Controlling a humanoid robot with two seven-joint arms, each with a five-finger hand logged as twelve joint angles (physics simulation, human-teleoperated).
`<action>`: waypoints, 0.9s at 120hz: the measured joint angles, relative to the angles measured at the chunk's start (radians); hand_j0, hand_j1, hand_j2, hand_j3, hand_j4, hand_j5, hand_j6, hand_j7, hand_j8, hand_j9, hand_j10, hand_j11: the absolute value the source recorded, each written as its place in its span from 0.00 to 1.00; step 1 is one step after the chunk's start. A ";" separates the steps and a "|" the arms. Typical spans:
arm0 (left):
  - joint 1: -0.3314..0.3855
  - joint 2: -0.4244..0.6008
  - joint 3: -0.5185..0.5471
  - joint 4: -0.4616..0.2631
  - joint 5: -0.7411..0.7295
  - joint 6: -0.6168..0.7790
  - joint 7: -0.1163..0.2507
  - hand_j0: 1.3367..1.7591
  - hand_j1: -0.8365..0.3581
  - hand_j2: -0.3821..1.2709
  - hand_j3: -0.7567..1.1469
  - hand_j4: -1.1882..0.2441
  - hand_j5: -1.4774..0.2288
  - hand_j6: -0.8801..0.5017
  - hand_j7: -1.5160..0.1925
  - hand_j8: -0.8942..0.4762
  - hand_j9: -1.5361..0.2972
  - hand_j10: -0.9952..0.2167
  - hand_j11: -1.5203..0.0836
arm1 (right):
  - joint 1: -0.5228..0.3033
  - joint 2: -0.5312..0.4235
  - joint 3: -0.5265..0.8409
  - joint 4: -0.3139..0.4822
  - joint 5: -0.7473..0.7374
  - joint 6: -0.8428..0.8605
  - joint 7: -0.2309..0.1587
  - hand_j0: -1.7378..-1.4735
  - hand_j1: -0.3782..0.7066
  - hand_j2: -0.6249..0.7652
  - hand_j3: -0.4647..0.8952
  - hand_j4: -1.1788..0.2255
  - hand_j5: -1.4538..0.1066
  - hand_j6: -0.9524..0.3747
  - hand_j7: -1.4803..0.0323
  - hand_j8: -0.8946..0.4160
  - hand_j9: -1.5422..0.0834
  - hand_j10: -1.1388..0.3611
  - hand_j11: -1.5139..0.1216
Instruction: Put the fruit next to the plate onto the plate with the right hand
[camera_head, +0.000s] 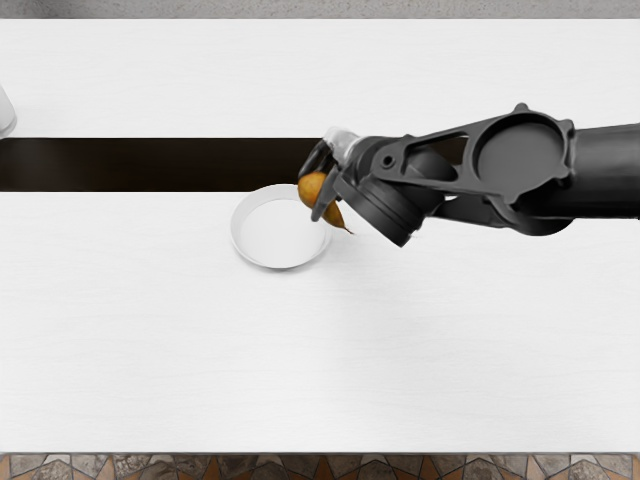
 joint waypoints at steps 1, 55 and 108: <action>0.000 0.000 0.000 0.000 0.000 0.000 0.000 0.76 0.99 0.23 0.40 0.83 0.87 0.64 0.89 0.65 0.84 0.82 0.95 | 0.000 0.002 0.002 -0.001 0.000 0.000 0.000 0.32 0.63 0.73 0.34 0.32 0.18 0.39 0.23 0.32 0.24 0.26 0.23; 0.000 0.000 0.000 0.000 0.000 0.000 0.000 0.76 0.99 0.23 0.40 0.83 0.87 0.64 0.89 0.65 0.84 0.82 0.95 | -0.043 0.123 0.068 -0.137 -0.012 0.000 0.001 0.33 0.62 0.71 0.34 0.31 0.20 0.38 0.24 0.32 0.25 0.26 0.23; 0.000 0.000 0.000 0.000 0.000 0.000 0.000 0.76 0.99 0.23 0.40 0.83 0.87 0.64 0.89 0.65 0.84 0.82 0.95 | -0.099 0.138 0.075 -0.246 -0.027 -0.001 0.001 0.32 0.62 0.72 0.34 0.31 0.20 0.38 0.24 0.32 0.26 0.26 0.24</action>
